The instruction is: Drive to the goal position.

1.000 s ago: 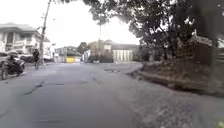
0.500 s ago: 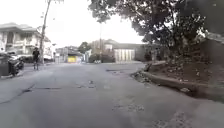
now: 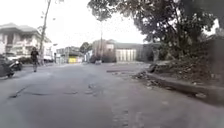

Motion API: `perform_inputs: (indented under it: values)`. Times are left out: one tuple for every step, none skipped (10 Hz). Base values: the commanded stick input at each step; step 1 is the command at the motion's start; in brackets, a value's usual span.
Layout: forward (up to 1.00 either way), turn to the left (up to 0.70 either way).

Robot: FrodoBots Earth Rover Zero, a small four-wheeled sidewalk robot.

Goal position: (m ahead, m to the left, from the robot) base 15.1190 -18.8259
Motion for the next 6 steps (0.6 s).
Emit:
perform_inputs:
  values:
    - [1.00,0.00]
    - [1.00,0.00]
    - [1.00,0.00]
    - [1.00,0.05]
    - [1.00,0.40]
    - [1.00,0.40]
